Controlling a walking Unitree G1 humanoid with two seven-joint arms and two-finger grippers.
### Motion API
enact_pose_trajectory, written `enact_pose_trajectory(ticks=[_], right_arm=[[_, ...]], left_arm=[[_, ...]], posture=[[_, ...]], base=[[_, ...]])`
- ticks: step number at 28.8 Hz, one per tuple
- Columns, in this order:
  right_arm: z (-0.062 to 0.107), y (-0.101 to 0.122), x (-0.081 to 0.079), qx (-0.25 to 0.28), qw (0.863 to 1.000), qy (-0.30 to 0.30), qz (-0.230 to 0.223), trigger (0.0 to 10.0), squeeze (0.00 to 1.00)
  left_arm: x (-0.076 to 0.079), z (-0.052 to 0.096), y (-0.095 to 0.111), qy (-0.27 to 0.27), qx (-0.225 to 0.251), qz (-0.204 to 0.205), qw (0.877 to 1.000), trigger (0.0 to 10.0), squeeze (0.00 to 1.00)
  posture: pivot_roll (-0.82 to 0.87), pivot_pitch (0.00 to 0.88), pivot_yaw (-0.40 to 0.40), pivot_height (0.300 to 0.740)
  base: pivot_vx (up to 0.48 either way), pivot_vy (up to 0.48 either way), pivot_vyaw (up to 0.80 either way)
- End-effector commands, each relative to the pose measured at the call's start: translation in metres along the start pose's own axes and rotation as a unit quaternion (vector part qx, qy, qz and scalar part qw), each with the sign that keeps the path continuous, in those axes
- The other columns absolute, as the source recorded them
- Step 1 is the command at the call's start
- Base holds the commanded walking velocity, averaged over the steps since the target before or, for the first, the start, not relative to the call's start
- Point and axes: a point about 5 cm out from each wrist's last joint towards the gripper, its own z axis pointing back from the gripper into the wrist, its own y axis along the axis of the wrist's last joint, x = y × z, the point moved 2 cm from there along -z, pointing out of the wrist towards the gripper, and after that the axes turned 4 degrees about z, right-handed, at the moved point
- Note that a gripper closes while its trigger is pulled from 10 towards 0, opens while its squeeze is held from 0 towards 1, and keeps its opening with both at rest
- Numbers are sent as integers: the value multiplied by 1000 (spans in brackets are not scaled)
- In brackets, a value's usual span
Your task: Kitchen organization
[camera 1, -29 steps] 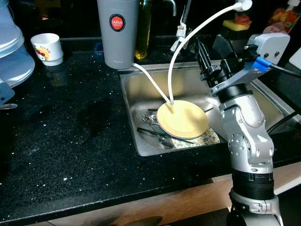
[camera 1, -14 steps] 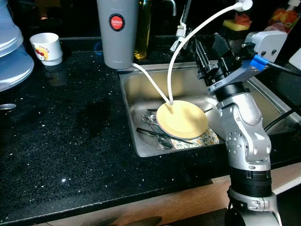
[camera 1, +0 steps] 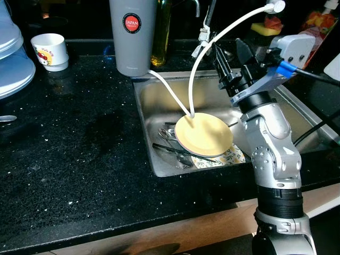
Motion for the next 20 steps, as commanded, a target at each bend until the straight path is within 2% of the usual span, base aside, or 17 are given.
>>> enact_pose_trajectory(ticks=[1,2,3,5,6,7,8,10,11,13,15,16,17,18,19,20], right_arm=[[0,-1,0,3,1000,1,-4,10000,0],[0,-1,1,2,1000,0,-3,10000,0],[0,-1,1,2,1000,0,-3,10000,0],[0,0,2,3,1000,-1,-1,10000,0],[0,0,3,4,1000,-2,0,10000,0],[0,0,3,4,1000,-2,0,10000,0],[-1,1,3,5,1000,-2,1,10000,0],[-1,0,4,5,1000,-4,4,10000,0],[-1,0,4,5,1000,-4,4,10000,0],[-1,2,4,8,1000,-4,6,10000,0],[-2,3,4,10,1000,-5,7,10000,0],[-2,3,4,10,1000,-5,7,10000,0],[-3,3,4,11,1000,-5,8,10000,0],[-3,3,4,11,1000,-5,8,10000,0],[-3,4,4,12,1000,-6,10,10000,0],[-2,5,6,12,1000,-9,14,10000,0]], left_arm=[[8,4,-9,-32,-31,16,999,10000,0],[23,11,-2,-63,-44,79,994,10000,0],[23,11,-2,-63,-44,79,994,10000,0],[40,19,18,-99,-52,166,980,10000,0],[46,21,39,-111,-40,208,971,10000,0],[46,21,39,-111,-40,208,971,10000,0],[48,22,52,-116,-30,230,966,10000,0],[49,17,100,-113,3,304,946,10000,0],[49,17,100,-113,3,304,946,10000,0],[43,13,153,-112,52,372,920,10000,0],[39,11,186,-116,85,415,898,10000,0],[39,11,186,-116,85,415,898,10000,0],[38,11,202,-125,100,436,886,10000,0],[38,11,202,-125,100,436,886,10000,0],[36,12,213,-132,108,449,877,10000,0],[32,14,238,-152,122,495,847,10000,0]], posture=[[232,98,-110,740],[223,100,-109,740],[223,100,-109,740],[214,96,-108,740],[209,93,-107,740],[209,93,-107,740],[209,93,-107,740],[208,91,-111,740],[208,91,-111,740],[208,91,-111,740],[184,76,-105,740],[184,76,-105,740],[176,71,-104,740],[176,71,-104,740],[176,71,-104,740],[160,65,-97,740]], base=[[0,0,0],[0,0,0],[0,0,0],[0,0,0],[0,0,0],[0,0,0],[0,0,0],[0,0,0],[0,0,0],[0,0,0],[0,0,0],[0,0,0],[0,0,0],[0,0,0],[0,0,0],[0,0,0]])
